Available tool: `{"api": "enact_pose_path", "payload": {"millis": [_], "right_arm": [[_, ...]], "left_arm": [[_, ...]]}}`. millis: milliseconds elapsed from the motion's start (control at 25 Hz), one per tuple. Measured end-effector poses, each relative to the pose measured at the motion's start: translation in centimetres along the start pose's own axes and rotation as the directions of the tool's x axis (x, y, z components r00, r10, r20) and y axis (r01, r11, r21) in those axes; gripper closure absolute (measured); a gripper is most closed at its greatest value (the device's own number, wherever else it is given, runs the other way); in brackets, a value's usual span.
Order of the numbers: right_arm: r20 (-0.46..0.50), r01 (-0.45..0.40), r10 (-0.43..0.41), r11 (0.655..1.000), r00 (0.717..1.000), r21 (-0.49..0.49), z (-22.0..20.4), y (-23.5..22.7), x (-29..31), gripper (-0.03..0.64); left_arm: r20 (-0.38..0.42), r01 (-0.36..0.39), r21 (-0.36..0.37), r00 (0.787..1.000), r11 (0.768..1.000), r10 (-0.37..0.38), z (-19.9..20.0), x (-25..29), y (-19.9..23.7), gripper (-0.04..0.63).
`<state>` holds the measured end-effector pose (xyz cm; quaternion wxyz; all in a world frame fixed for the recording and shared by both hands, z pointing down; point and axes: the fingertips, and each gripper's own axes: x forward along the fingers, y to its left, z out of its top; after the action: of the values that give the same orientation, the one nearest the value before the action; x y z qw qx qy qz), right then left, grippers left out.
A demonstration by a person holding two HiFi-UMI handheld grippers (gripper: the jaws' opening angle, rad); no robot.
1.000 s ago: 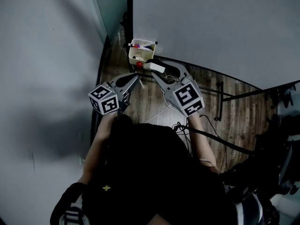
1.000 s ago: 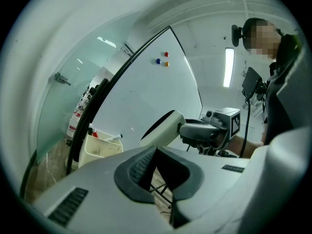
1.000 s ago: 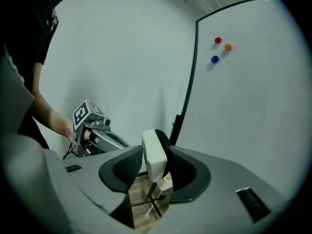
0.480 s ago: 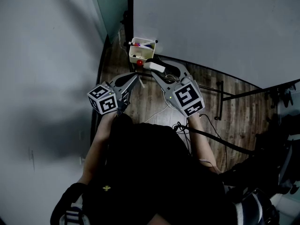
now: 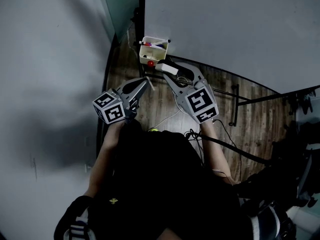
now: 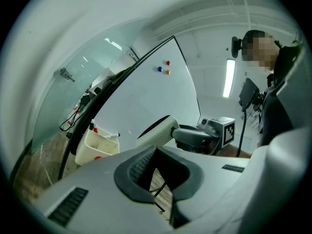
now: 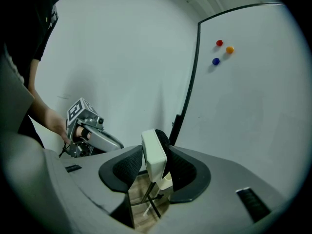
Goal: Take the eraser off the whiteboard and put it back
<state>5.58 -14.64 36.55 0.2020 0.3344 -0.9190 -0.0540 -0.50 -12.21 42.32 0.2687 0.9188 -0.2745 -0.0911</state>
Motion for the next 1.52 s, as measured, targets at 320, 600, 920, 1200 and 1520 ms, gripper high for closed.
{"api": "enact_pose_path", "payload": {"millis": [320,600,920,1200,1520], "right_arm": [[-0.008,0.009,-0.009,1.000,1.000,0.005,0.2,-0.2,1.3,0.445],[-0.018,0.017,-0.017,1.000,1.000,0.017,0.1,-0.9,2.5,0.445],[-0.028,0.024,-0.023,0.999,0.999,0.031,-0.1,-1.7,3.7,0.445],[-0.041,0.018,-0.017,0.999,0.999,0.033,-0.3,-2.3,4.7,0.445],[-0.052,0.005,-0.003,0.999,0.999,0.034,-0.6,-2.8,5.9,0.445]], "left_arm": [[0.012,-0.008,-0.016,1.000,1.000,0.008,0.5,-1.4,1.0,0.578],[0.015,0.000,-0.020,1.000,1.000,0.000,1.4,-1.6,1.7,0.578],[0.006,0.026,-0.021,1.000,0.999,-0.026,1.7,-1.4,2.4,0.578],[0.014,0.024,-0.043,1.000,0.999,-0.023,2.0,-1.3,2.9,0.578],[0.017,0.005,-0.055,1.000,0.998,-0.004,2.0,-1.8,3.6,0.578]]}}
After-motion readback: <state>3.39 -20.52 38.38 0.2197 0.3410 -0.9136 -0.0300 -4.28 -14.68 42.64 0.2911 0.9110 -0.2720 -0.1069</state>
